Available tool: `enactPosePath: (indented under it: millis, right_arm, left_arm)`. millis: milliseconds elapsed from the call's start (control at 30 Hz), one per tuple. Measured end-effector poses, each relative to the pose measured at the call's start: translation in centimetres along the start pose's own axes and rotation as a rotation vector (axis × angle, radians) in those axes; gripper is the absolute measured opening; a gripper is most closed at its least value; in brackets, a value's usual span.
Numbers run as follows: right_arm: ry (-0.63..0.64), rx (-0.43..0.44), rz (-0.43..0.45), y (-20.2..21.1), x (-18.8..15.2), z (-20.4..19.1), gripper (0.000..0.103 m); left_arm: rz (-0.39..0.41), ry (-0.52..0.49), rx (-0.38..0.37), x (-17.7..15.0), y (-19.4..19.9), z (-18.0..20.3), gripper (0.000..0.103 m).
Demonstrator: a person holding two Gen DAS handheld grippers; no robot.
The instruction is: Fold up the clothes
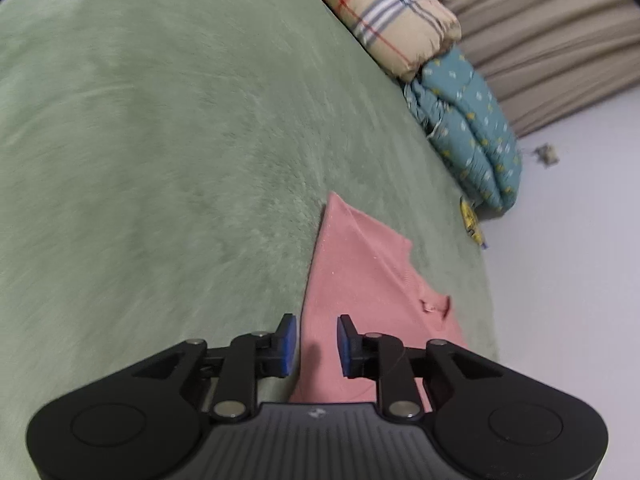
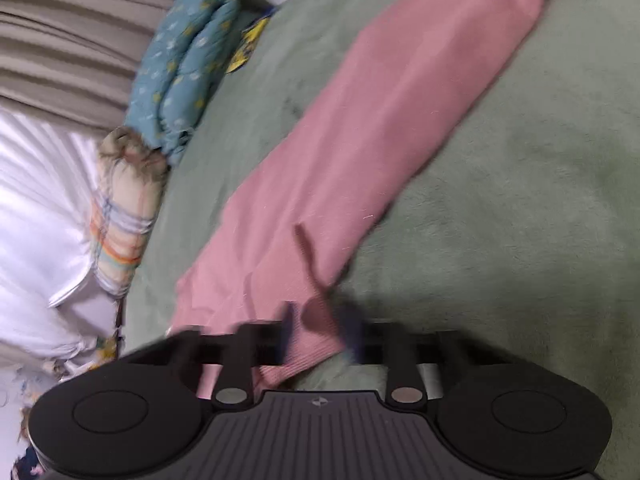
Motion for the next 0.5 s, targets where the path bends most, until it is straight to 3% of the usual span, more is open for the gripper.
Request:
enactPosePath:
  millis: [100,200,333,500]
  right_arm:
    - [0.113,-0.016,0.041,1.0,-0.3,-1.7,0.003]
    - [0.238,-0.063,0.064,1.5,-1.0,-3.6,0.003]
    - [0.282,-0.092,0.085,2.3,-0.5,-4.7,0.002]
    - [0.529,-0.119,0.107,2.5,-2.5,-10.4,0.002]
  left_arm:
    - [-0.017,-0.010,-0.020,-1.1,0.8,0.4,0.021]
    - [-0.055,-0.045,0.017,-2.5,0.3,0.3,0.021]
    - [-0.050,0.023,0.018,-3.9,0.4,-0.7,0.021]
    - [-0.031,-0.022,-0.015,-5.0,2.9,0.6,0.021]
Point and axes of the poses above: each gripper's, at about its wrist camera, not at the fingertips, and y roughly against the way its jaws point, z to its right, x to its top, the point moved 9 cm from there along -y, roughly the way its jaws point, and after that the axes turned 13 degrees about -y, right-handed, at the moved point
